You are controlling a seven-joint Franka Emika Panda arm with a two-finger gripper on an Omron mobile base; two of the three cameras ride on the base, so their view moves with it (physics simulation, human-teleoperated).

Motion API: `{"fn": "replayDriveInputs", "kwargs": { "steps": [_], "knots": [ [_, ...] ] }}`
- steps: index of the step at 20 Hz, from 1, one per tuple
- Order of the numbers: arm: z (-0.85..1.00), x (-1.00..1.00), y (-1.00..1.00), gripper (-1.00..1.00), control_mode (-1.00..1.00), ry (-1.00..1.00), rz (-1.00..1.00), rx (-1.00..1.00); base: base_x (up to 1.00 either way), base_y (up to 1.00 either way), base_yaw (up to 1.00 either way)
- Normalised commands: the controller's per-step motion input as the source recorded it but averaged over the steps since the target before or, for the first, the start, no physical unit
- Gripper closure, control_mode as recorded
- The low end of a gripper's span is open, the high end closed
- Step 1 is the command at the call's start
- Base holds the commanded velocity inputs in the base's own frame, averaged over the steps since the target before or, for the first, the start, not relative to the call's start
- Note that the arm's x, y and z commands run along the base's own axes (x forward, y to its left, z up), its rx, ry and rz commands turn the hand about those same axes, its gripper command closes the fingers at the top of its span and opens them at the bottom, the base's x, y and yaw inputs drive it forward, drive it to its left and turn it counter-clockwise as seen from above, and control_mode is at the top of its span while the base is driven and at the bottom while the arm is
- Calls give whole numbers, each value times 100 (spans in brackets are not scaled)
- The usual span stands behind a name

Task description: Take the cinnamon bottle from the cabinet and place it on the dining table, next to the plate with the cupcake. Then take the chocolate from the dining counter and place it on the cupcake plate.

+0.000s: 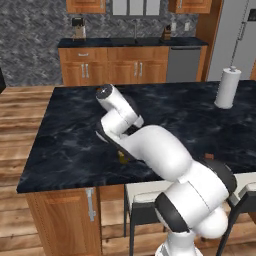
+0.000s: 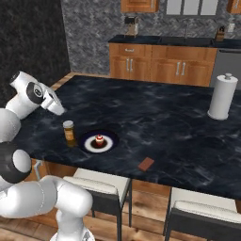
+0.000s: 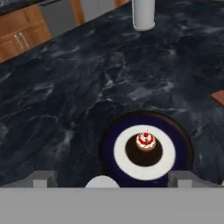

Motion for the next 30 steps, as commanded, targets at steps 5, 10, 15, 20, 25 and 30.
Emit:
{"fn": "replayDriveInputs", "kwargs": {
  "steps": [5,10,15,20,25,30],
  "knots": [
    [51,-45,-98,-100,-100,19,-1,17,0,0,0],
    [13,-38,-100,-100,-100,13,0,18,0,0,0],
    [-19,-49,-100,-100,-100,14,0,28,0,0,0],
    [-48,-49,-100,-100,-100,22,0,21,0,0,0],
    [-80,-23,-100,-100,-100,24,1,6,0,0,0],
    [-98,4,-100,-100,-100,9,4,0,0,0,0]
  ]
}}
